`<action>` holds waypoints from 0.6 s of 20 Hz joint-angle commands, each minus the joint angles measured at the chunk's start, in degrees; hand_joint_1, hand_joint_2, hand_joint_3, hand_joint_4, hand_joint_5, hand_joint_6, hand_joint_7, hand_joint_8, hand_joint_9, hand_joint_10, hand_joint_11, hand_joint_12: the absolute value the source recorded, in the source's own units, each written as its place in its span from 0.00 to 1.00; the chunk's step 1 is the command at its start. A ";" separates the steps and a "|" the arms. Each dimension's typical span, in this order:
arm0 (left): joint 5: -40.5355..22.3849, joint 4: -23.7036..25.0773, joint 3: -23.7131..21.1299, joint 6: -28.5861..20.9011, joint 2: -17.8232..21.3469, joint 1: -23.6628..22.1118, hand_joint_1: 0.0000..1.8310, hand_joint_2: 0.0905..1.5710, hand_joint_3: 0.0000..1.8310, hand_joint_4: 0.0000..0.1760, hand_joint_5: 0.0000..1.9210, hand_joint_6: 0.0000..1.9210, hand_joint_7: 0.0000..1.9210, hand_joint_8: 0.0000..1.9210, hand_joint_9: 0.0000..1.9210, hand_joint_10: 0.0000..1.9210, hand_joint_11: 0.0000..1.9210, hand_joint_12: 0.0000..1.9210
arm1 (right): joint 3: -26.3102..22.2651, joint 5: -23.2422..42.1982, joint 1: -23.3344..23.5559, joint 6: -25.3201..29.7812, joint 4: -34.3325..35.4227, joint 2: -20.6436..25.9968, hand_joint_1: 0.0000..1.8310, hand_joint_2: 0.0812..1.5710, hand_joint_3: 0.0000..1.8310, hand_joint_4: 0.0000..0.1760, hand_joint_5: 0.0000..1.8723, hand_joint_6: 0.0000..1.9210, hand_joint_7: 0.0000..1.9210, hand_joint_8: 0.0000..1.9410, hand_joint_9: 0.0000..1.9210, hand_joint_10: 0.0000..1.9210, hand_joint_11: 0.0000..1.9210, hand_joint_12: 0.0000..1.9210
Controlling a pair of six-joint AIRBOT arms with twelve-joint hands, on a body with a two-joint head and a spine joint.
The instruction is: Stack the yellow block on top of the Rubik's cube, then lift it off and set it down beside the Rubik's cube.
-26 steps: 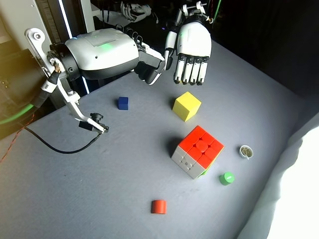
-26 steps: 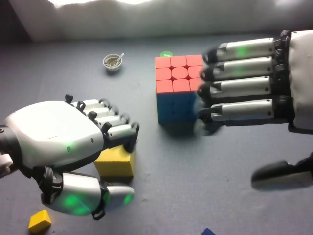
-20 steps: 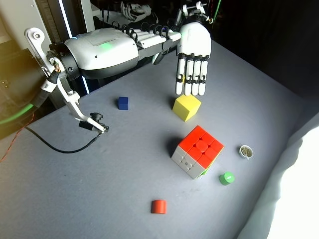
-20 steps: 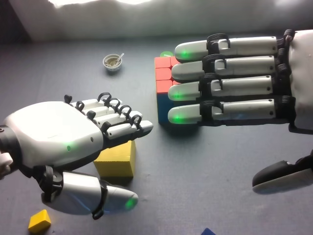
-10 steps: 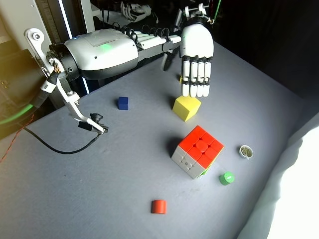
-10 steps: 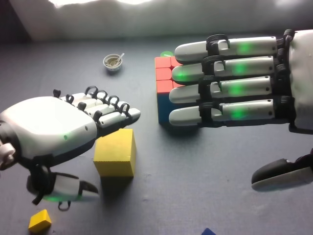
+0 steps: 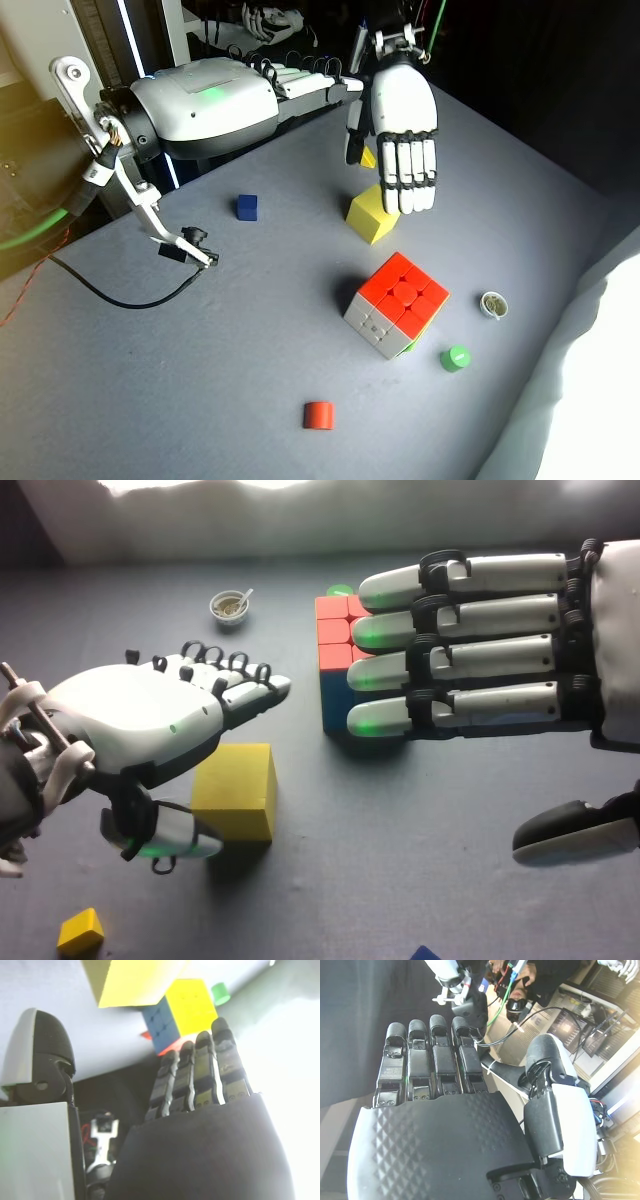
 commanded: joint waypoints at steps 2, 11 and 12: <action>-4.47 -1.75 0.69 3.04 -0.84 -0.97 0.56 0.62 0.00 0.00 0.00 0.00 0.00 0.00 0.00 0.00 0.00 0.13 | -0.36 5.27 0.06 -0.31 4.75 0.53 0.00 0.80 0.00 0.00 0.12 0.00 0.12 0.00 0.08 0.00 0.00 0.15; -6.65 -9.02 1.89 9.84 -3.87 -0.58 0.50 0.67 0.00 0.00 0.00 0.00 0.00 0.00 0.00 0.00 0.00 0.08 | -3.39 3.68 -1.84 5.61 7.94 2.33 0.00 0.81 0.00 0.00 0.13 0.00 0.13 0.00 0.08 0.00 0.00 0.14; -6.89 -9.65 1.79 10.39 -3.87 -0.43 0.51 0.68 0.00 0.00 0.00 0.00 0.00 0.00 0.00 0.00 0.00 0.08 | -4.18 2.24 -2.24 5.73 8.83 3.07 0.00 0.81 0.00 0.00 0.14 0.00 0.13 0.00 0.08 0.00 0.00 0.15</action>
